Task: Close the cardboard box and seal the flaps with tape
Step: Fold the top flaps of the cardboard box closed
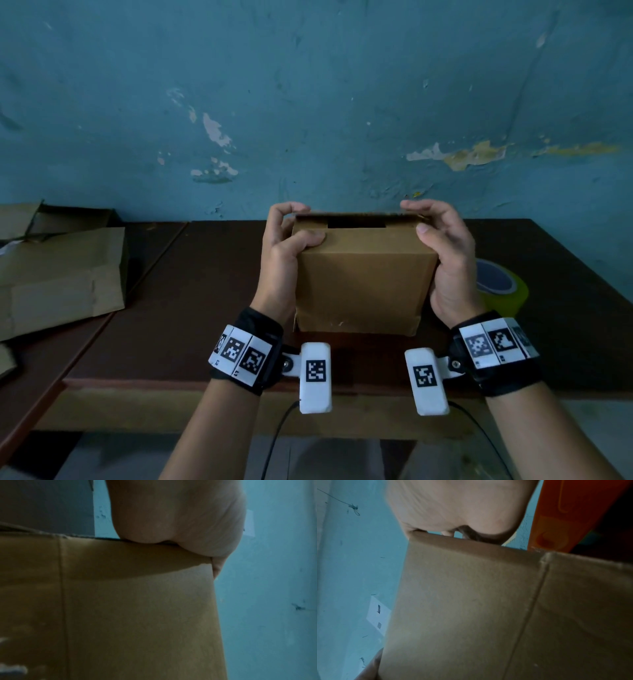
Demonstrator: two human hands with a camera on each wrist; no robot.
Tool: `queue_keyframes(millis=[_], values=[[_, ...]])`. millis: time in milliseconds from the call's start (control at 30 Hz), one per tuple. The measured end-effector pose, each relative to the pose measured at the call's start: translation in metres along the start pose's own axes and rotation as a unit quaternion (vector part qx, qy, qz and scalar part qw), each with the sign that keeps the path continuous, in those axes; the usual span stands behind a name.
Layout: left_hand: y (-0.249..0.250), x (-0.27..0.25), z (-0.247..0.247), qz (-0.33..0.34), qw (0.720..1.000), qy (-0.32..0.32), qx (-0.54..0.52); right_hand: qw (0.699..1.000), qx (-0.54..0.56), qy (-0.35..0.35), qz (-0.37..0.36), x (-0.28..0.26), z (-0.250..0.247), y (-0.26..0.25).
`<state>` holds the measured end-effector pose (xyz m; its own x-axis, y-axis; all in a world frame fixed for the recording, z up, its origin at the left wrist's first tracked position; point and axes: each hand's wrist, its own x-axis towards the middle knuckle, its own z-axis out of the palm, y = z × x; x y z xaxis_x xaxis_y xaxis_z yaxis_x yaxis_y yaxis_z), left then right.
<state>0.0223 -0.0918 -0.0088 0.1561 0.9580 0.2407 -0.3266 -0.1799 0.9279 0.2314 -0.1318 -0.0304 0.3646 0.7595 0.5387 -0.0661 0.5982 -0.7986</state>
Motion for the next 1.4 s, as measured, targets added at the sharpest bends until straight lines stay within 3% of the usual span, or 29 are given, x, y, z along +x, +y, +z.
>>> queue_keyframes(millis=[267, 433, 733, 1400], values=[[-0.004, 0.001, -0.002, 0.021, 0.999, 0.011, 0.031, 1.000, -0.018, 0.015, -0.018, 0.000, -0.002, 0.005], [-0.001, 0.004, -0.001, 0.033, 0.998, 0.036, 0.042, 1.000, -0.025, 0.013, 0.009, 0.003, -0.002, 0.000], [0.008, 0.011, -0.004, -0.031, 0.999, 0.022, 0.004, 0.998, -0.048, 0.024, 0.024, 0.007, -0.002, -0.007], [0.007, 0.008, -0.001, -0.068, 0.996, 0.057, -0.022, 0.993, -0.049, 0.048, 0.094, 0.013, 0.004, -0.016]])
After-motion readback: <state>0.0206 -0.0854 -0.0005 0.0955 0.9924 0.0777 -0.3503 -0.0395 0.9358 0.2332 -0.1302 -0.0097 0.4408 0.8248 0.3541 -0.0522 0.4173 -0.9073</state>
